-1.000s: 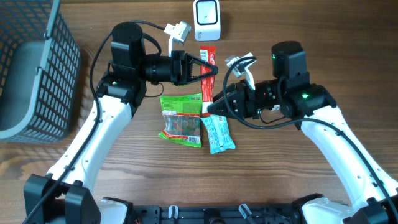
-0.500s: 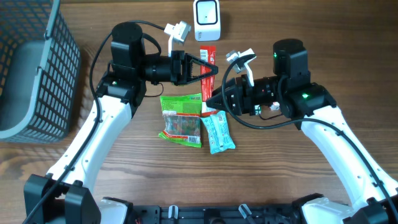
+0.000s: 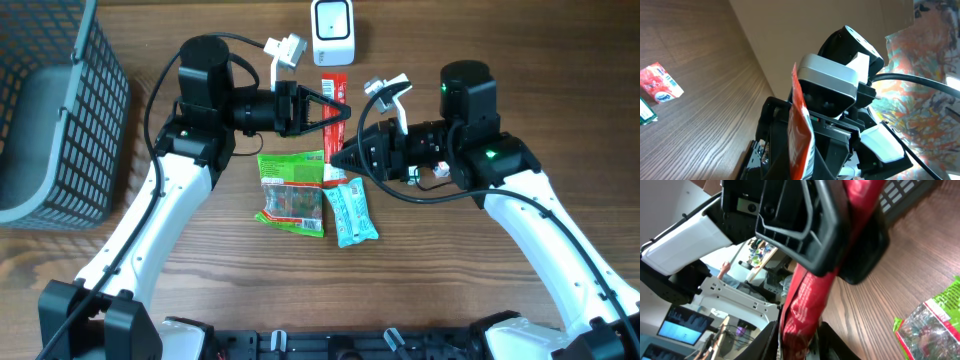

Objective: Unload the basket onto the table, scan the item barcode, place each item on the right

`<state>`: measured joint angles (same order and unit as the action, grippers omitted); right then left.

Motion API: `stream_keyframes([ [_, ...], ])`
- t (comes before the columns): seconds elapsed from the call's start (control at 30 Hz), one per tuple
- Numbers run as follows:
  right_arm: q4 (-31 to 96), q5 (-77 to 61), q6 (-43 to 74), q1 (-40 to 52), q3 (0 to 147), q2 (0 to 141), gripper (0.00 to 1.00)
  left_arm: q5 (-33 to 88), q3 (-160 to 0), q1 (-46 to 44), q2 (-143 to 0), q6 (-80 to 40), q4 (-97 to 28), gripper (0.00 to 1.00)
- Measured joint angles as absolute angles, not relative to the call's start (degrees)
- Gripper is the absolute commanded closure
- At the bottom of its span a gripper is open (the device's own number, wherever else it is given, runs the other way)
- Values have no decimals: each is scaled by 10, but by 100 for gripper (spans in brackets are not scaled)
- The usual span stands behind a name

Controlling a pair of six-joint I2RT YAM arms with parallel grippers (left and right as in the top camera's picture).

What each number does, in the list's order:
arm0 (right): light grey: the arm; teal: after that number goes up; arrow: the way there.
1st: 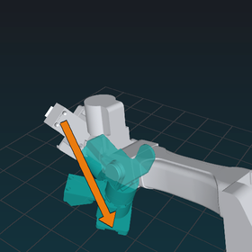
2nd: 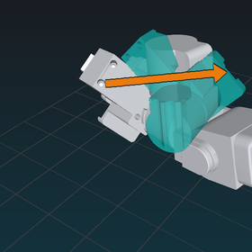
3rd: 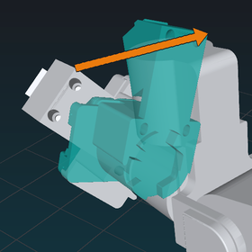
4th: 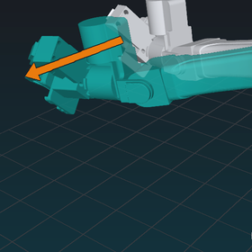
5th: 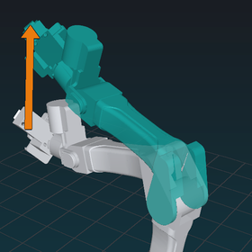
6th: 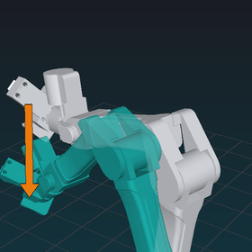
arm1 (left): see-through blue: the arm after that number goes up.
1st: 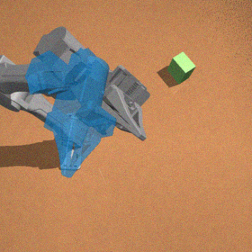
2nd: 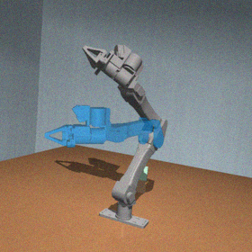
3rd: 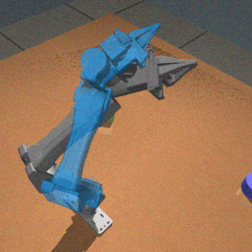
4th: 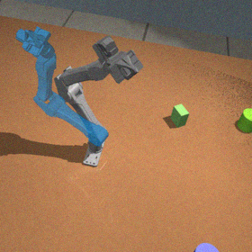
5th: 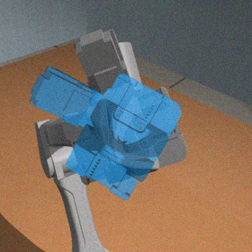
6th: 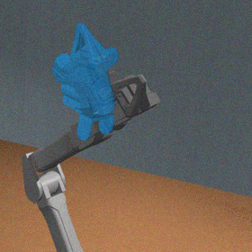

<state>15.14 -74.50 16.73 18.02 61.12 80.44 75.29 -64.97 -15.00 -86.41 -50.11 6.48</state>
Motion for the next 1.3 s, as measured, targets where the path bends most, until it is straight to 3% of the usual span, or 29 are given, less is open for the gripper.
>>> stream_keyframes([
  [0.07, 157, -745, 167, 180, 611, 804, 76, 751, -650, -150, -864, -501, 65, 96],
  [0.13, 158, -745, 167, 180, 604, 804, 92, 751, -650, -150, -864, -501, 65, 96],
  [0.17, 158, -745, 167, 180, 601, 804, 94, 750, -650, -150, -864, -501, 65, 96],
  [0.4, 157, -723, 168, 180, 600, 804, 96, 735, -650, -150, -864, -501, 65, 91],
  [0.43, 158, -718, 168, 180, 600, 804, 96, 729, -650, -150, -865, -501, 65, 82],
  [0.47, 158, -715, 168, 180, 600, 804, 96, 727, -650, -150, -866, -501, 65, 50],
  [0.5, 159, -710, 169, 180, 600, 804, 96, 722, -650, -150, -867, -503, 65, 35],
  [0.53, 164, -701, 168, 180, 600, 805, 96, 716, -650, -150, -867, -501, 65, 28],
  [0.8, 306, -602, 86, 180, 595, 804, 96, 593, -650, -57, -867, -489, 65, 23],
  [0.93, 374, -482, 45, 180, 594, 804, 96, 561, -650, 4, -867, -456, 1, 38],
  [1.0, 432, -417, 44, 180, 615, 806, 96, 538, -652, 24, -867, -418, -56, 38],
  [1.2, 696, -215, 13, 180, 912, 846, 96, 451, -665, 66, -868, -335, -183, 34],
  [1.3, 784, -123, -29, 180, 1066, 912, 96, 349, -779, 60, -875, -279, -352, 23],
])
